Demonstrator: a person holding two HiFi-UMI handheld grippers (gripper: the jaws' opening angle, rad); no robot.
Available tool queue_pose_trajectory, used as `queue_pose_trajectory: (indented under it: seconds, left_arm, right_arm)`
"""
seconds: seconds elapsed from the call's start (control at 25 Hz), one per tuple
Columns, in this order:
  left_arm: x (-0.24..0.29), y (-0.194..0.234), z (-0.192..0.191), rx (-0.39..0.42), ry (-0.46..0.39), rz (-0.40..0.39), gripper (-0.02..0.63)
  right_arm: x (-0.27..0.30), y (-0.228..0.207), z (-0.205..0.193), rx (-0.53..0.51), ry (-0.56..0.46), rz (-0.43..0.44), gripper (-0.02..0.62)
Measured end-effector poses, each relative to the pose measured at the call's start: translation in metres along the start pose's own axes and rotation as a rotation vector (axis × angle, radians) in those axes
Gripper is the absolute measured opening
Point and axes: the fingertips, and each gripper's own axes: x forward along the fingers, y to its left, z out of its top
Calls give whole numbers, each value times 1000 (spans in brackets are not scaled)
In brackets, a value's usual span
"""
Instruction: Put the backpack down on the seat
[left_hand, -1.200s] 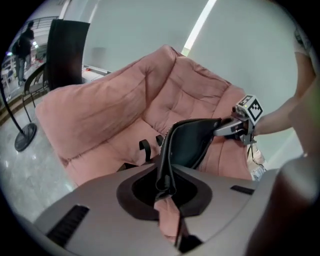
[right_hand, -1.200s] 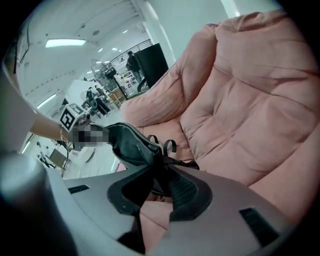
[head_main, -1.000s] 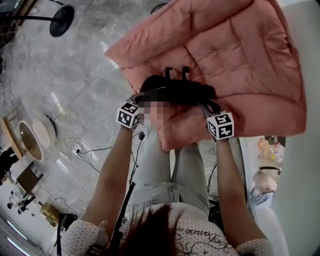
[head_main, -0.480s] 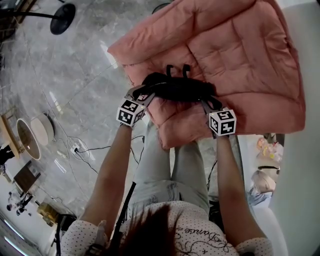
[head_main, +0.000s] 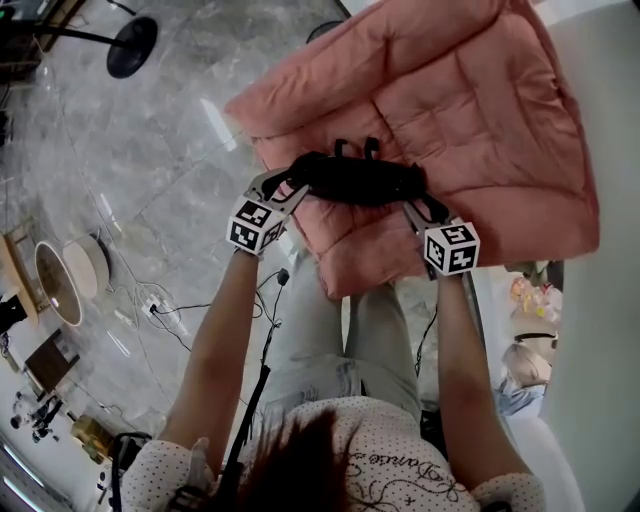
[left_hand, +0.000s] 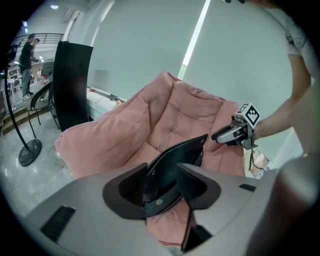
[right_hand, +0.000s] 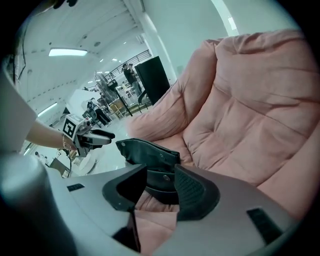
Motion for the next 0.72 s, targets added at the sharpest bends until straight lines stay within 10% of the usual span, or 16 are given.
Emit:
queue_pose_trajectory:
  seconds: [0.72]
  left_arm:
    - [-62, -35, 78, -47, -134, 2, 9]
  right_arm:
    - [-84, 41, 102, -111, -214, -106, 12]
